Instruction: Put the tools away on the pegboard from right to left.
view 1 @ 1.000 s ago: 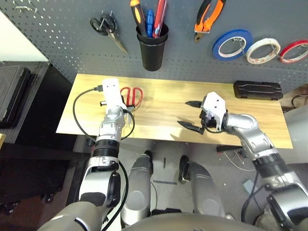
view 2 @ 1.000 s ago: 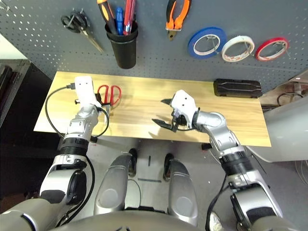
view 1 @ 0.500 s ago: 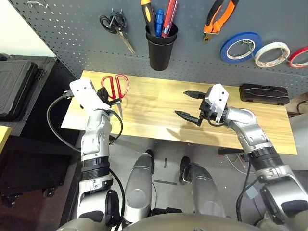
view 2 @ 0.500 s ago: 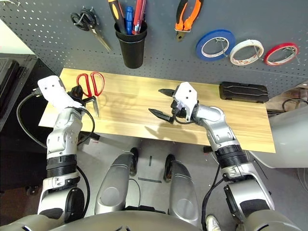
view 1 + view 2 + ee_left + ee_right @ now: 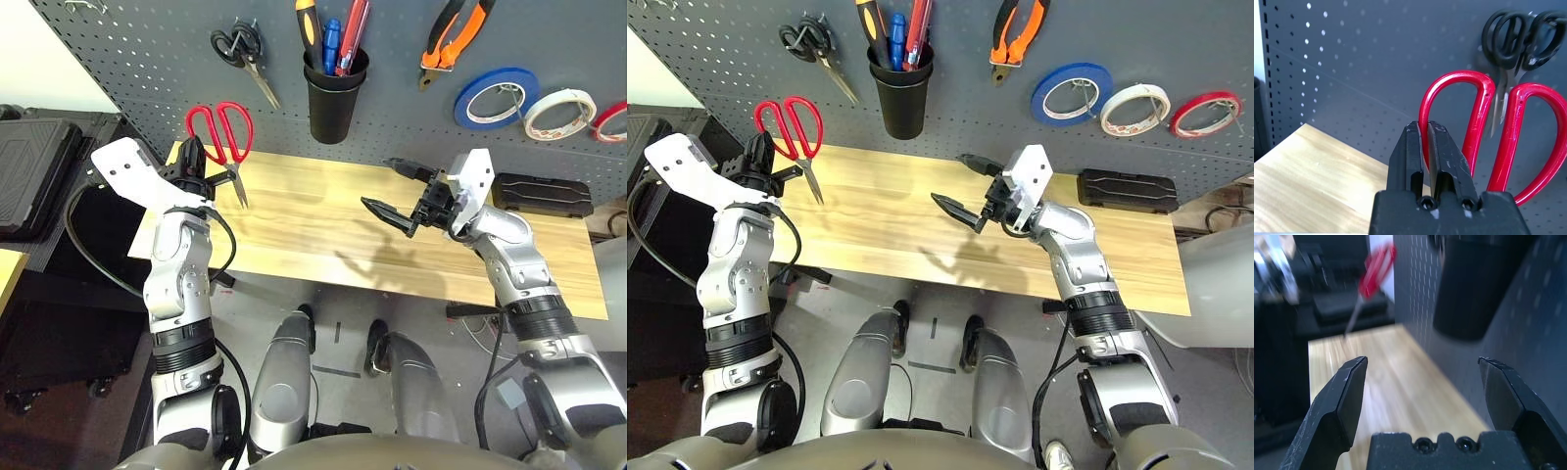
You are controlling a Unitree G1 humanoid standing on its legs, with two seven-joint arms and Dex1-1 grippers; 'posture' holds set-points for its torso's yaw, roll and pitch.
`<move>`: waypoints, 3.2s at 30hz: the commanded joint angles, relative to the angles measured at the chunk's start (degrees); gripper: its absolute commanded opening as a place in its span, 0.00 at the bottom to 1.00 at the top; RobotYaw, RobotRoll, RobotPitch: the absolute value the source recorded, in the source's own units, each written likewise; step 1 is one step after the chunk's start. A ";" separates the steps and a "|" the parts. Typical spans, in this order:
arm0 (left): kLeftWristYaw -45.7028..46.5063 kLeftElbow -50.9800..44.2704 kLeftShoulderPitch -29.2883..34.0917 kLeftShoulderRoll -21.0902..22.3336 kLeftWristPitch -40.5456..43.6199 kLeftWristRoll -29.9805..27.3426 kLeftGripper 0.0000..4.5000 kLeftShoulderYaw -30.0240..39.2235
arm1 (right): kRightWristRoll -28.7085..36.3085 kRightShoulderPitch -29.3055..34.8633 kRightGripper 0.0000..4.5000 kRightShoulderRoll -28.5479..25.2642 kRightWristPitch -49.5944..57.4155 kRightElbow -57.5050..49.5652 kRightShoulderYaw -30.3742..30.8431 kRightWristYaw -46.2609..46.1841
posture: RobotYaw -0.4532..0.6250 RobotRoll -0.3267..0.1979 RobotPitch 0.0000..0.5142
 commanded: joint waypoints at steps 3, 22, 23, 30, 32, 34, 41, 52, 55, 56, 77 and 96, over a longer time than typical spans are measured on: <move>0.14 -2.95 -0.83 1.27 0.95 -2.42 0.01 0.90 | 3.44 2.16 1.00 -1.21 3.02 -4.65 -1.87 0.55 | 0.67 0.62 0.45; 0.31 -3.03 -4.89 5.57 2.65 -6.00 0.01 2.52 | 9.94 -3.78 1.00 -2.83 10.45 -11.44 -4.76 -0.71 | 0.65 0.62 0.45; 0.26 -2.96 -5.07 5.77 2.66 -6.16 0.01 2.62 | 10.07 -4.32 1.00 -3.08 10.68 -11.42 -4.97 -0.73 | 0.65 0.62 0.45; 0.16 -2.85 -5.88 6.87 2.95 -7.19 0.01 3.10 | 11.19 -7.12 1.00 -4.77 12.52 -11.24 -6.14 -0.38 | 0.64 0.62 0.45; 0.22 -2.77 -6.17 7.13 2.97 -7.45 0.01 3.14 | 11.54 -8.00 1.00 -5.37 13.19 -11.19 -6.47 -0.18 | 0.64 0.62 0.45; 0.28 -2.63 -6.51 7.32 3.01 -7.63 0.01 3.21 | 11.77 -8.87 1.00 -6.07 13.88 -11.03 -6.80 0.23 | 0.64 0.62 0.45; 0.23 -2.35 -7.71 7.64 3.45 -7.99 0.01 2.99 | 11.85 -11.42 1.00 -8.58 15.72 -9.43 -7.34 1.48 | 0.63 0.62 0.44; -0.09 -0.93 -10.20 7.23 4.10 -7.59 0.01 1.63 | 11.80 -12.56 1.00 -9.03 16.41 -9.10 -7.34 1.60 | 0.63 0.62 0.45; -0.06 -0.43 -10.80 6.92 4.08 -7.44 0.01 1.08 | 11.80 -12.67 1.00 -8.76 16.36 -9.21 -7.34 1.26 | 0.62 0.62 0.45; -0.06 -0.20 -11.00 6.79 4.06 -7.41 0.01 0.90 | 11.80 -12.69 1.00 -8.70 16.33 -9.22 -7.36 1.17 | 0.62 0.62 0.45; -3.00 19.31 -19.72 7.19 -2.32 -1.96 0.01 -1.42 | 10.88 -12.91 1.00 -7.32 15.91 -9.97 -6.67 -0.67 | 0.59 0.62 0.43; -12.64 34.38 -18.92 10.76 -9.12 6.89 0.81 -7.50 | 2.19 -7.33 1.00 -2.56 7.26 -5.93 -7.11 -8.90 | 0.58 0.62 0.42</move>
